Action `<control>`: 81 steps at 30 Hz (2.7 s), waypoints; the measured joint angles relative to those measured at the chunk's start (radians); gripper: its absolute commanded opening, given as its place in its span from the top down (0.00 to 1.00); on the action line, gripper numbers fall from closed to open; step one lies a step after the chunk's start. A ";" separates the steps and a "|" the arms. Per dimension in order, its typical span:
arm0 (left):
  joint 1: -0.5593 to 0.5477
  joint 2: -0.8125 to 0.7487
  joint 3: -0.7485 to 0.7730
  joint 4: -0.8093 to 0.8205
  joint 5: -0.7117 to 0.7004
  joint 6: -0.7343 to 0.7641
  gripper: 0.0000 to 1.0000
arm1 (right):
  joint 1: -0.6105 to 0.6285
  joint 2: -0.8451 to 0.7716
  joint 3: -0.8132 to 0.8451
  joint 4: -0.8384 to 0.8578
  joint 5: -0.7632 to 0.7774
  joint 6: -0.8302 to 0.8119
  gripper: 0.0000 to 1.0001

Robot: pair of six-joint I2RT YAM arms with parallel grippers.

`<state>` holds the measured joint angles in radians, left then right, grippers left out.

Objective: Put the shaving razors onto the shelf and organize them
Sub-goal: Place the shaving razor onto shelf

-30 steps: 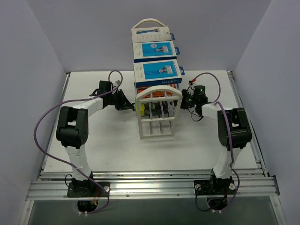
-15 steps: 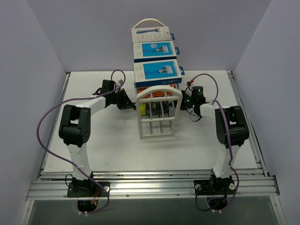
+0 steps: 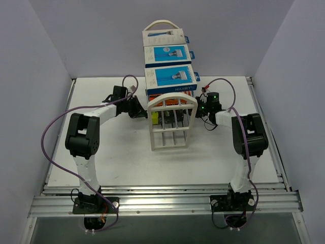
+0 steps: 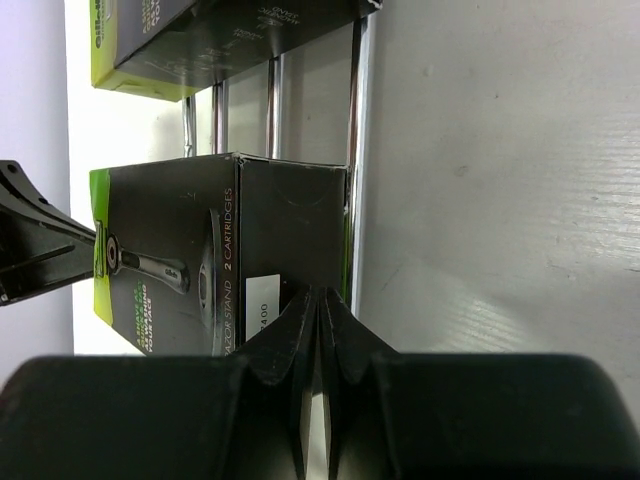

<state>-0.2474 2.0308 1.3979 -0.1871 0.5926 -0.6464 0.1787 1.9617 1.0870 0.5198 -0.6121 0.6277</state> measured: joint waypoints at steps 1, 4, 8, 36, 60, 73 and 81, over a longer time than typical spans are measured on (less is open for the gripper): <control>-0.004 0.001 0.003 0.000 -0.003 0.000 0.98 | 0.000 0.000 0.000 0.000 0.002 0.000 0.98; -0.013 0.002 0.009 -0.001 -0.014 0.000 0.98 | 0.000 0.000 0.004 0.000 0.014 -0.002 0.99; -0.017 0.013 0.024 -0.003 -0.019 0.001 0.98 | 0.000 0.002 0.013 -0.003 0.028 -0.005 0.99; -0.010 0.161 0.259 -0.070 -0.042 0.003 0.98 | -0.010 0.115 0.164 0.003 0.062 -0.002 1.00; 0.009 0.197 0.317 -0.078 -0.043 0.003 0.98 | -0.010 0.150 0.178 0.041 0.036 0.031 1.00; 0.040 0.172 0.259 -0.072 -0.045 -0.006 0.75 | -0.016 0.150 0.177 0.011 0.028 0.034 0.64; 0.062 0.086 0.201 -0.032 -0.008 -0.024 0.49 | -0.079 0.103 0.117 0.011 -0.025 0.052 0.63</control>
<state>-0.1852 2.1166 1.5990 -0.2188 0.5842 -0.6704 0.0994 2.0644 1.2041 0.5312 -0.6369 0.6796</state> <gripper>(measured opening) 0.467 0.367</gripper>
